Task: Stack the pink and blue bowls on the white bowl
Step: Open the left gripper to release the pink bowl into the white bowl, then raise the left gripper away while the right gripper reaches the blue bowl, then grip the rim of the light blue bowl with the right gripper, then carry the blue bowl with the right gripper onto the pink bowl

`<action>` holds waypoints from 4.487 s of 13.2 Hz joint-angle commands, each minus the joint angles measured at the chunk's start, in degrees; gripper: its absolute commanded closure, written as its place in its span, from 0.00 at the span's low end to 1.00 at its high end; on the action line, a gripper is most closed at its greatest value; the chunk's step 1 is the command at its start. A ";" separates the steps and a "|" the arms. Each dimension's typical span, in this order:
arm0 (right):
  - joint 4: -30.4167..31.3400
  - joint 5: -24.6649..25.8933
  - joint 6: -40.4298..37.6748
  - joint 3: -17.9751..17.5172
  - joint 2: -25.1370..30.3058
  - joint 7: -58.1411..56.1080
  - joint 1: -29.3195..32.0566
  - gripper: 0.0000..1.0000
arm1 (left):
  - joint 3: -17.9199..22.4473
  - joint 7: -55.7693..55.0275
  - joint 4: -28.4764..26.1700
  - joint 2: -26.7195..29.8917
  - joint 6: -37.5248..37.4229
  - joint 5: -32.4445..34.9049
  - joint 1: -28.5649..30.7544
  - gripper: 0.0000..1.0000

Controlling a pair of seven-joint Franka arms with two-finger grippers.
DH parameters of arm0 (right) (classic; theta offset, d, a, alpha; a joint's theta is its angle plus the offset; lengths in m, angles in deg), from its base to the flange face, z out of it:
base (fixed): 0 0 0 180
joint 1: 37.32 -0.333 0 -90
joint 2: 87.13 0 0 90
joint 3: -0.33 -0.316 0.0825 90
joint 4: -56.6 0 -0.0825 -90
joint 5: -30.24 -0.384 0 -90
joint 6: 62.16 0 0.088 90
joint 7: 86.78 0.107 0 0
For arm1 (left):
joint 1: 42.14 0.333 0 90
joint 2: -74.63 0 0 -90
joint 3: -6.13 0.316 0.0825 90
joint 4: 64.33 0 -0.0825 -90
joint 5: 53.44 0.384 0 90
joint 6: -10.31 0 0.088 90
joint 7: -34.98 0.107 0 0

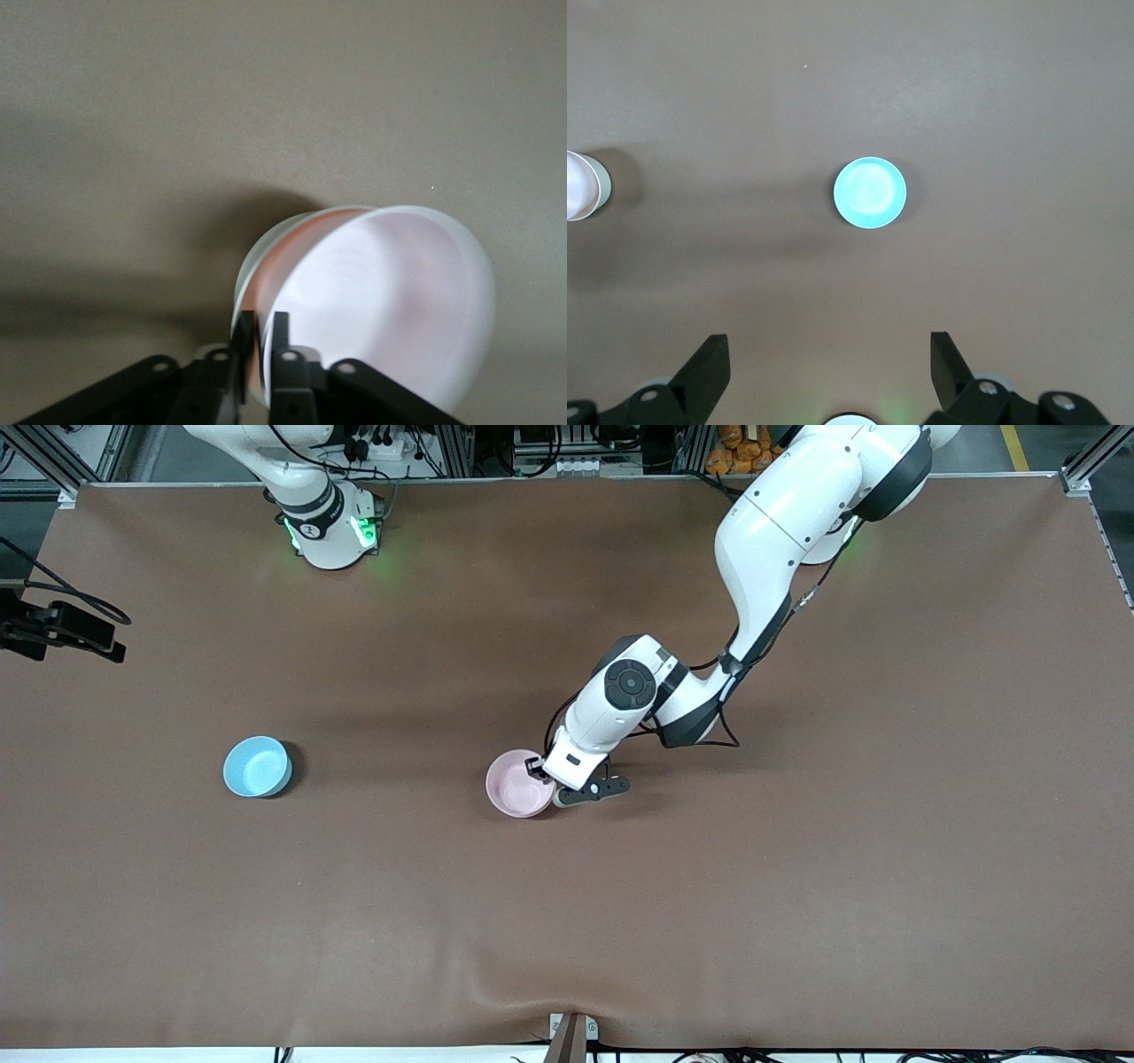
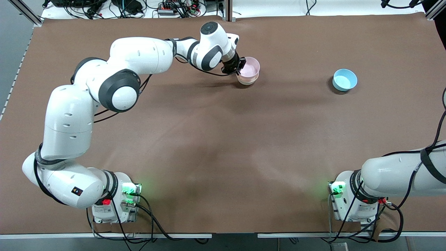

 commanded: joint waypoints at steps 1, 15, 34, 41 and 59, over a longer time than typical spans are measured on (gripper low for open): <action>-0.66 -0.67 -0.33 -0.45 -1.43 -0.42 0.94 0.00 | 0.80 -5.14 1.64 -0.69 0.27 -0.48 -1.02 0.00; 7.30 -0.49 19.93 -0.36 -21.64 -8.59 10.70 0.00 | 5.19 3.94 1.21 33.92 -44.08 4.71 12.59 0.00; 30.18 -5.24 44.14 -0.53 -23.14 -12.19 12.54 0.54 | 5.81 50.38 -10.84 55.65 -57.99 -3.38 35.19 0.00; 30.37 -6.11 41.44 -0.80 -22.62 -11.93 12.19 1.00 | 5.81 51.71 -11.01 54.95 -58.87 -3.38 35.28 0.00; 20.43 -26.69 35.59 -0.80 -18.75 35.94 -19.69 1.00 | 5.81 51.44 -9.87 53.45 -57.73 -3.38 35.46 0.00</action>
